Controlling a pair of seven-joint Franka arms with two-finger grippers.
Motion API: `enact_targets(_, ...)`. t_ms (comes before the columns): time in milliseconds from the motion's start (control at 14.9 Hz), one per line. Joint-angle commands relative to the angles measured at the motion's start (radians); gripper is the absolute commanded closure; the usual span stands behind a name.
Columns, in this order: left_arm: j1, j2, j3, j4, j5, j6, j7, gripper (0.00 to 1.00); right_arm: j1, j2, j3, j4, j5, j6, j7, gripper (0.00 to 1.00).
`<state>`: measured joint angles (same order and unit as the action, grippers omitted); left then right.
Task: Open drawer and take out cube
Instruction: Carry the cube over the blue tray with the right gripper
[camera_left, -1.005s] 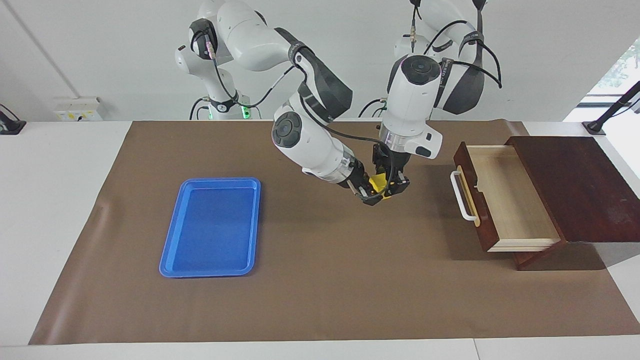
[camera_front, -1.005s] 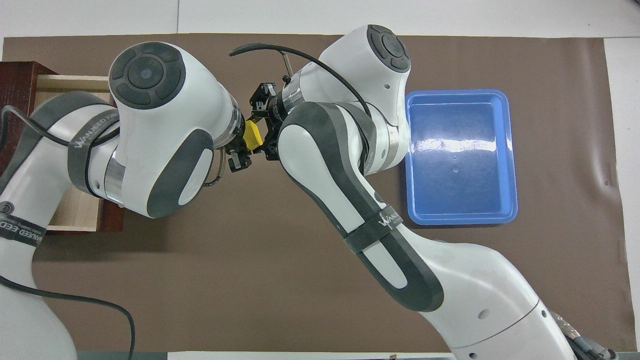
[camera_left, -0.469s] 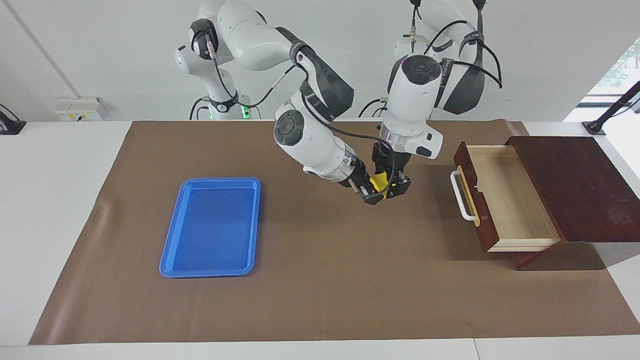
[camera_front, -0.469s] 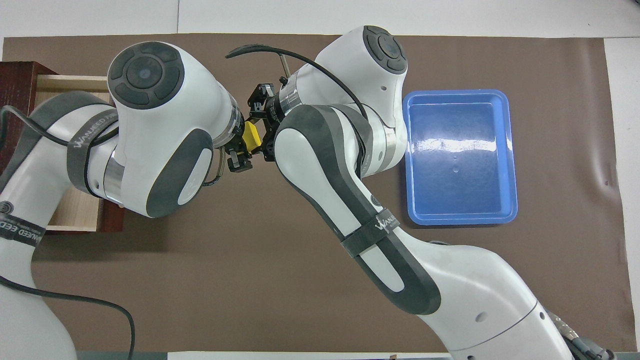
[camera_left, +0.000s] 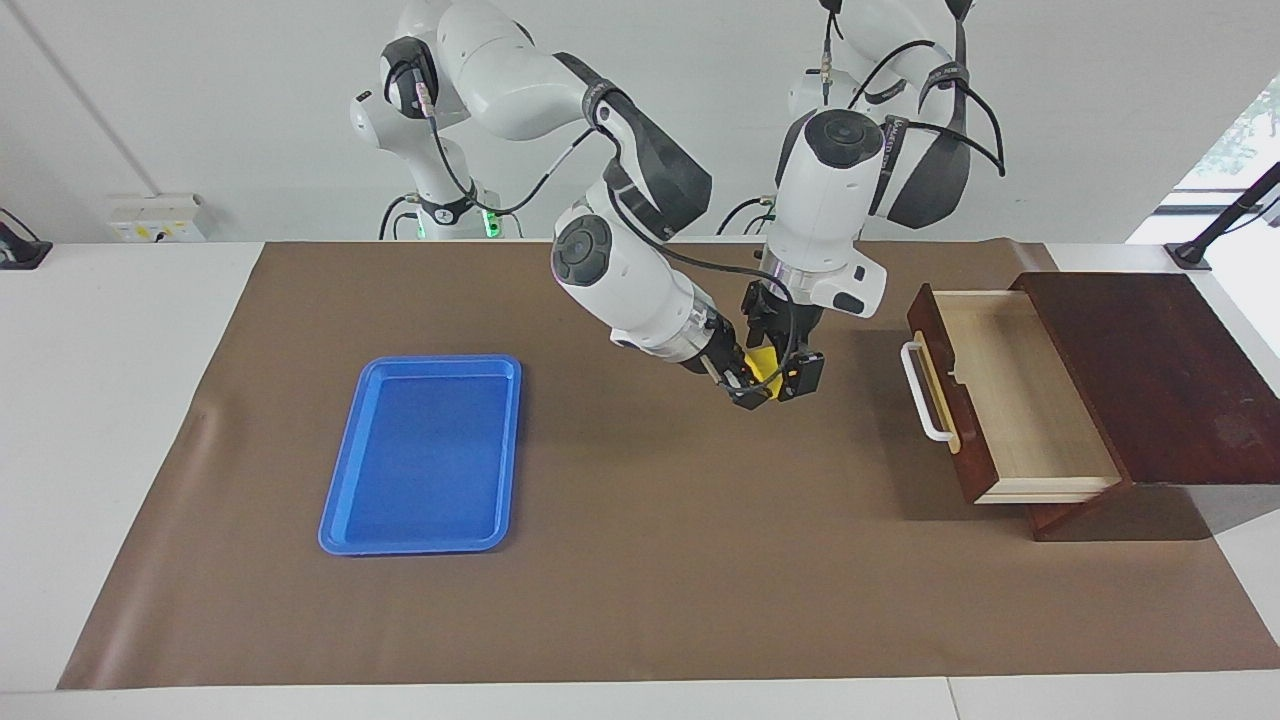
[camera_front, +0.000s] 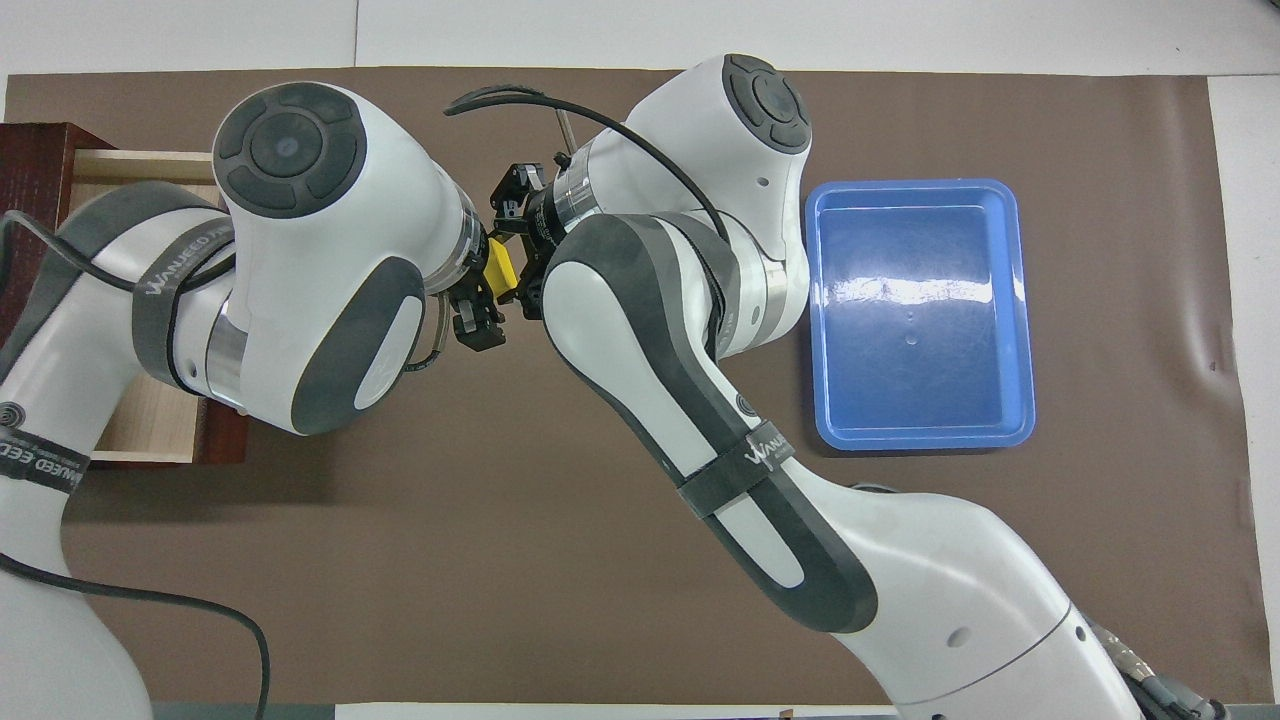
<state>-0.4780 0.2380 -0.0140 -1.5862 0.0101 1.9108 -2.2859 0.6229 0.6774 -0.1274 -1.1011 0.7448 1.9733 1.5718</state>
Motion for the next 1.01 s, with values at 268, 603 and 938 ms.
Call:
enact_targets(268, 0.071, -0.086, 0.016, -0.008, -0.004, -0.079, 0.216, 0.0, -0.005, 0.013, 0.002, 0.024, -0.034, -0.008, 0.01, 1.0)
enact_targets(603, 0.133, -0.117, 0.016, -0.008, -0.012, -0.105, 0.338, 0.0, -0.112, -0.027, 0.005, -0.002, -0.022, -0.022, -0.05, 1.0)
enact_targets(938, 0.15, -0.121, 0.017, -0.011, -0.012, -0.136, 0.465, 0.0, -0.299, -0.128, 0.003, -0.216, 0.089, -0.08, -0.234, 1.0)
